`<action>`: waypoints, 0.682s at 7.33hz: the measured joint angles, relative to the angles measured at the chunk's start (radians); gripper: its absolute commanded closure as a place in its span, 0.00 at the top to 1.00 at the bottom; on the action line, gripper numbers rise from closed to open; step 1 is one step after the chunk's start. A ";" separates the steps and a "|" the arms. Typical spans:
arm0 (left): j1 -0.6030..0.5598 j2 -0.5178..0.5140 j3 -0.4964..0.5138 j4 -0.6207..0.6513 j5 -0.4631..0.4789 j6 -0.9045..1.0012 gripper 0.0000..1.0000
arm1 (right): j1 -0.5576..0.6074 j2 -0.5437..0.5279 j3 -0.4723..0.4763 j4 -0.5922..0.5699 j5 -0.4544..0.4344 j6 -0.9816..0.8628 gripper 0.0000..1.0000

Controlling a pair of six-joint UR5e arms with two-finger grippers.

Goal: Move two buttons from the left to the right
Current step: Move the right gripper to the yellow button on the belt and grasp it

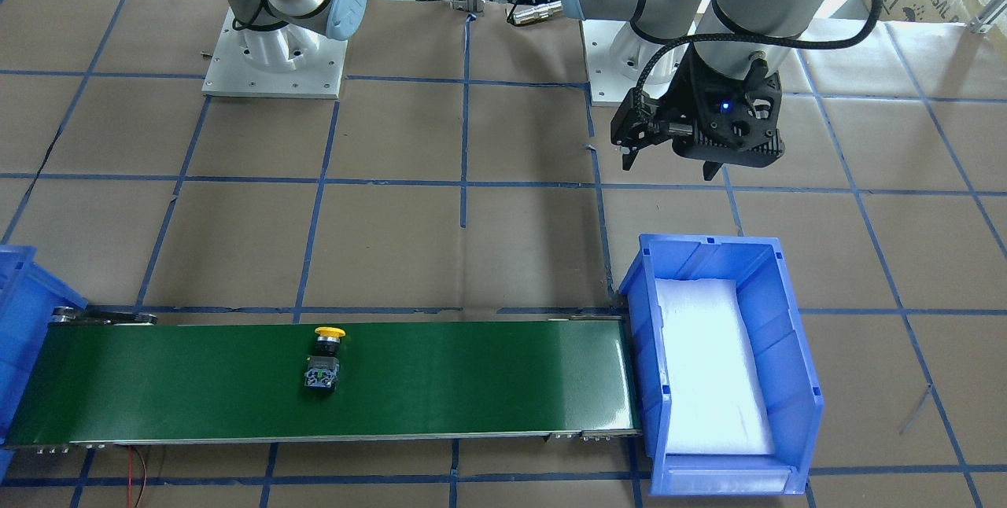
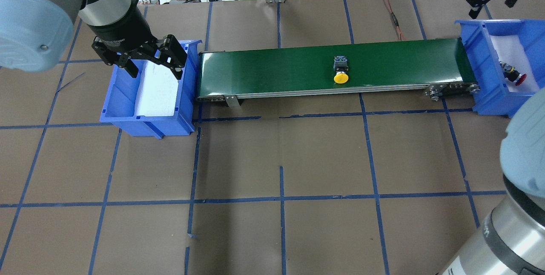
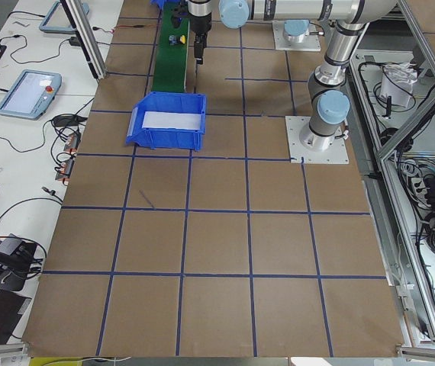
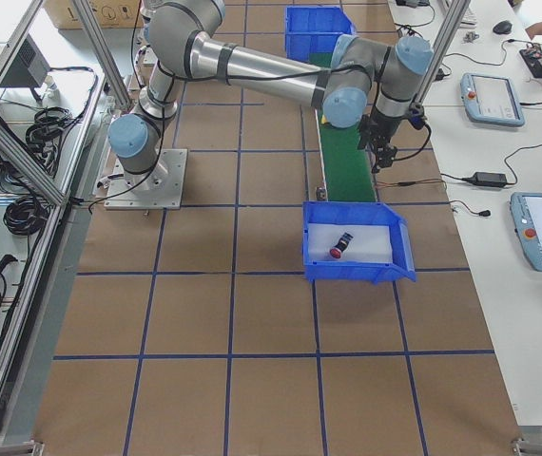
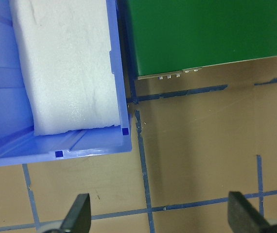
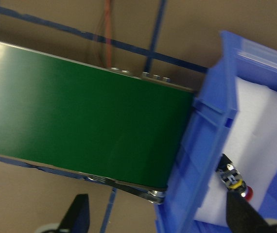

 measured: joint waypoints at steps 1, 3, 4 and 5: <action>0.000 0.000 0.000 -0.001 0.001 0.000 1.00 | 0.090 0.012 0.002 0.000 0.020 0.009 1.00; 0.000 0.000 0.000 -0.001 0.001 0.000 1.00 | 0.210 0.050 0.020 -0.008 0.040 0.112 1.00; 0.000 0.000 0.000 -0.001 0.000 0.000 1.00 | 0.232 0.072 0.032 -0.026 0.058 0.185 1.00; 0.001 0.000 0.000 -0.001 0.000 0.001 1.00 | 0.256 0.098 0.041 -0.057 0.085 0.275 1.00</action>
